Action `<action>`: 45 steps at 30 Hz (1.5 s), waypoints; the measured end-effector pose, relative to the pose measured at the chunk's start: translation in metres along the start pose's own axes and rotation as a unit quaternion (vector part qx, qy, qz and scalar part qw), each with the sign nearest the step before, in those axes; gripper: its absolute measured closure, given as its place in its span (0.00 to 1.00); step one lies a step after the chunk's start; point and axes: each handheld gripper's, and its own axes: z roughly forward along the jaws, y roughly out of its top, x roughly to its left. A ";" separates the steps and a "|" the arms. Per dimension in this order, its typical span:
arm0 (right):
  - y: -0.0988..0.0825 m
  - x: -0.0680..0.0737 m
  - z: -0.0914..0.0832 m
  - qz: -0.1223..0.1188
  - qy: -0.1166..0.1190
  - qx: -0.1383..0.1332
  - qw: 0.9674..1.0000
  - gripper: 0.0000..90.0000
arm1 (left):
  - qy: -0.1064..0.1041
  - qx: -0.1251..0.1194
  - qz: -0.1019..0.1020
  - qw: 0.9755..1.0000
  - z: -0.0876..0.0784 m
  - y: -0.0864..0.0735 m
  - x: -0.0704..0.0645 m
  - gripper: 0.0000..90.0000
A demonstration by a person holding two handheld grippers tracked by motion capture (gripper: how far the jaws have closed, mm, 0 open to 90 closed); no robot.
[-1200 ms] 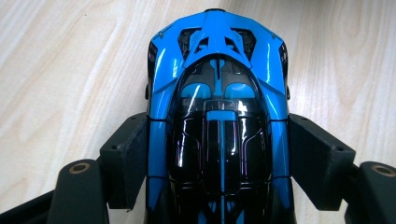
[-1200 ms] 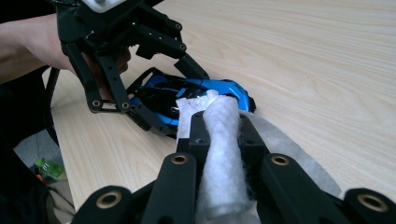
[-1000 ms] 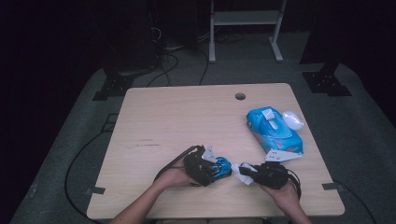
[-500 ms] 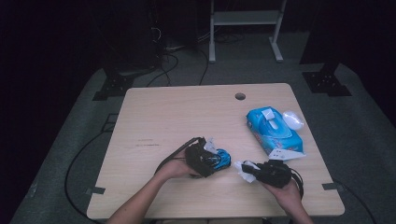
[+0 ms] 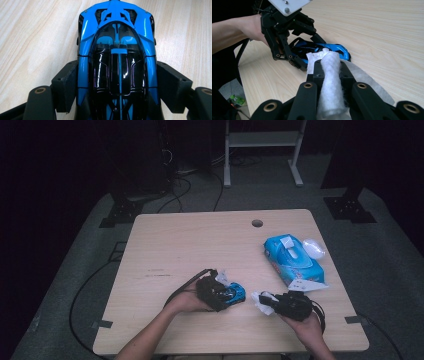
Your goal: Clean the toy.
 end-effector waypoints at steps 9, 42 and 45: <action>0.001 -0.002 -0.002 0.007 -0.003 -0.009 1.000 0.88 | 0.026 0.013 0.022 0.999 -0.010 0.008 -0.006 0.31; -0.012 -0.037 0.003 -0.069 -0.122 0.071 0.988 0.60 | 0.059 -0.054 -0.070 0.994 -0.014 0.012 0.057 0.16; -0.010 -0.037 -0.001 -0.071 -0.123 0.055 0.988 0.54 | 0.060 -0.065 -0.075 0.993 -0.021 0.007 0.055 0.14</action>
